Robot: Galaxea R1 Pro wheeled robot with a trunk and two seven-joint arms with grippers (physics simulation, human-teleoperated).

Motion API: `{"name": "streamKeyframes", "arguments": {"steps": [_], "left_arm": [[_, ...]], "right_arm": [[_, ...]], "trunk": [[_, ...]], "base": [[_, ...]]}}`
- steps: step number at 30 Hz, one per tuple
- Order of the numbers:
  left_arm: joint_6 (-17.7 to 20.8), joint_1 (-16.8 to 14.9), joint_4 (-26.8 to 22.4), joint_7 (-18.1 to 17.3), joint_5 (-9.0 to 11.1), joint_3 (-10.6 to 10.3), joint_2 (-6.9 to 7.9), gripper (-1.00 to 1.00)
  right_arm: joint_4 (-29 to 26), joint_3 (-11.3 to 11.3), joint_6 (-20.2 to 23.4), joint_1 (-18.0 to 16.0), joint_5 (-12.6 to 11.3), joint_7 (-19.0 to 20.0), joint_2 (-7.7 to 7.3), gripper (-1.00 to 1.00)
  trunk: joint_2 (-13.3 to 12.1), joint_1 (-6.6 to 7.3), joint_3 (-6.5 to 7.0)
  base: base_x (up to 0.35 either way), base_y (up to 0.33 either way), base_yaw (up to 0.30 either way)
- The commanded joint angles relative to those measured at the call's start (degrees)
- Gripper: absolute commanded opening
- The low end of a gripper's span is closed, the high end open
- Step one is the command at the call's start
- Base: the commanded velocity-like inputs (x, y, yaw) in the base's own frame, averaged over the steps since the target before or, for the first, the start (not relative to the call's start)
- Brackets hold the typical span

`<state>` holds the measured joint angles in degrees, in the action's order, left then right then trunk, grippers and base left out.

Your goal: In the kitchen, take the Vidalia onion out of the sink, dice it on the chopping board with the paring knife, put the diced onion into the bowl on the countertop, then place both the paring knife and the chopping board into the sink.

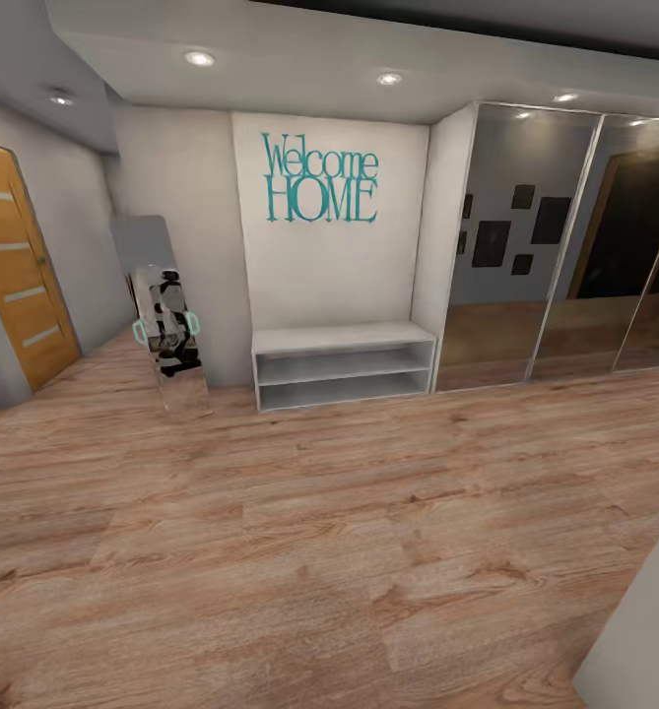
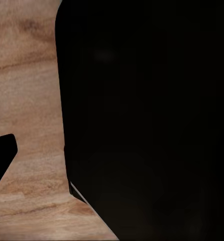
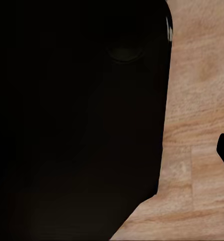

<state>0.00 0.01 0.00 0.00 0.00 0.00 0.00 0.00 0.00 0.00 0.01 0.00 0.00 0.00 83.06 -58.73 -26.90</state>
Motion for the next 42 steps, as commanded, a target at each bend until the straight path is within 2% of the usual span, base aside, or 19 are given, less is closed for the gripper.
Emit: {"name": "streamKeyframes", "arguments": {"steps": [1,6,10,13,19,24,28,30,38,42], "left_arm": [[0.0,-0.01,0.0,0.0,0.0,0.0,0.0,1.0],[-0.09,0.08,0.09,-0.09,-0.05,-0.09,-0.11,1.0],[-0.09,0.08,0.09,-0.09,-0.02,-0.06,0.05,1.0],[-0.09,0.08,0.09,-0.09,-0.07,-0.08,0.78,1.0],[-0.09,0.08,0.09,-0.09,-0.09,0.06,1.02,1.0],[-0.09,0.08,0.09,-0.09,-0.09,0.07,1.05,1.0],[-0.09,0.08,-0.03,-0.09,-0.09,0.14,1.0,1.0],[-0.09,0.08,-0.26,-0.09,-0.09,0.16,0.96,1.0],[-0.09,0.08,-4.76,-0.09,0.15,0.26,0.75,1.0],[-0.09,0.08,-9.86,-0.09,0.17,0.26,0.85,1.0]], "right_arm": [[0.0,0.0,0.0,-0.01,0.0,0.0,0.0,1.0],[-0.09,-0.14,0.08,-0.09,-0.32,-0.09,-0.01,1.0],[-1.39,-0.09,-0.02,-0.32,-0.2,-0.09,1.29,1.0],[-2.0,-0.09,-0.07,-0.35,-0.18,-0.09,2.24,1.0],[-2.11,-0.1,0.04,-0.36,-0.18,-0.09,2.5,1.0],[-3.11,-0.06,-0.26,-0.36,-0.09,-0.09,2.01,1.0],[-3.51,-0.12,-1.55,-0.36,-0.17,-0.09,2.07,1.0],[-3.51,-0.1,-3.6,-0.36,-0.15,-0.08,2.2,1.0],[-3.52,-0.01,-5.48,-0.36,-0.4,0.33,2.96,1.0],[-3.59,-0.07,-6.0,-0.36,-0.31,0.35,2.91,1.0]], "trunk": [[0.02,0.0,-0.03],[0.02,0.0,-0.03],[0.02,0.0,-0.03],[0.02,0.0,-0.03],[0.02,0.0,-0.03],[0.02,0.0,-0.03],[0.02,0.0,-0.03],[0.02,0.0,-0.03],[0.02,0.0,-0.03],[0.02,0.0,-0.03]], "base": [[0.0,0.0,0.0],[0.0,0.0,0.0],[0.0,0.0,0.0],[0.0,0.0,0.0],[0.0,0.0,0.0],[0.0,0.0,0.0],[0.0,0.0,0.0],[0.0,0.0,0.0],[0.0,0.0,0.0],[0.0,0.0,0.0]]}}
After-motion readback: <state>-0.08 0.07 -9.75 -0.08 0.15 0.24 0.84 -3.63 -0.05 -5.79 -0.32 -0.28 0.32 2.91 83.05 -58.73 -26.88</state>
